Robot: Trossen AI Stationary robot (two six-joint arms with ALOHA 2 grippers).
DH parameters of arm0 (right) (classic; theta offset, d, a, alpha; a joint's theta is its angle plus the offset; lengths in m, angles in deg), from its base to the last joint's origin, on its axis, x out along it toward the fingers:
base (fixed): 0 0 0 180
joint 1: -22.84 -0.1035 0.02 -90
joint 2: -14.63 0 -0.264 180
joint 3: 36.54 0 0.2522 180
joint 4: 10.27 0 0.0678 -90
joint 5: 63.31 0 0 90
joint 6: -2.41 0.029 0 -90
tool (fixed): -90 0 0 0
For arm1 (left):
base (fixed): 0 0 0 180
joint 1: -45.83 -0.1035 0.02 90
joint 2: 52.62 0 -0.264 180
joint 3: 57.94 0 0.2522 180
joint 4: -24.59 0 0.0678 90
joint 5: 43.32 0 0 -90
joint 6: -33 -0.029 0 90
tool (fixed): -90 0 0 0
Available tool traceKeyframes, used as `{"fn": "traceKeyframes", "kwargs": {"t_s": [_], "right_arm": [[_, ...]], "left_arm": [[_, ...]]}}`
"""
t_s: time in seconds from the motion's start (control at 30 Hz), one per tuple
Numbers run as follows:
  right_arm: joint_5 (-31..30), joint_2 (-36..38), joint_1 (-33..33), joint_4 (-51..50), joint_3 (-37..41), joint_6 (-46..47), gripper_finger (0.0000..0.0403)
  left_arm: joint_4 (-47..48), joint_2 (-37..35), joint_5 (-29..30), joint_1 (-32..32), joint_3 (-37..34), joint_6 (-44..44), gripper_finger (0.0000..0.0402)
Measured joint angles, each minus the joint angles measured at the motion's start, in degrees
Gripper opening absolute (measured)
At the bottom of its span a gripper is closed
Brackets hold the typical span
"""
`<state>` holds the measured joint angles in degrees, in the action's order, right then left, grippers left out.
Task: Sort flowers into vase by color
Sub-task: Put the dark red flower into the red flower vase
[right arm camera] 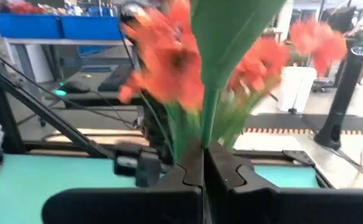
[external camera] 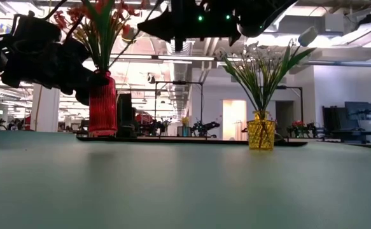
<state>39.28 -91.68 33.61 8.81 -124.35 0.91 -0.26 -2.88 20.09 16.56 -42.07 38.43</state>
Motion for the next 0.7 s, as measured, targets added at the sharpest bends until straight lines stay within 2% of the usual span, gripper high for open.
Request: {"fn": "traceKeyframes", "kwargs": {"t_s": [0.2,0.4,0.7], "right_arm": [[-0.9,-0.2,-0.2,0.0,-0.1,-0.1,0.0024],[-1.1,-3.7,-0.7,2.8,-0.6,0.0,0.0024],[-1.1,-3.3,-0.6,1.3,-0.6,1.3,0.0024]], "left_arm": [[0.2,0.0,0.3,0.1,0.0,0.0,0.0224],[1.0,0.1,0.3,0.1,0.0,0.1,0.0224],[3.8,0.1,1.1,0.1,0.0,-0.9,0.0224]]}}
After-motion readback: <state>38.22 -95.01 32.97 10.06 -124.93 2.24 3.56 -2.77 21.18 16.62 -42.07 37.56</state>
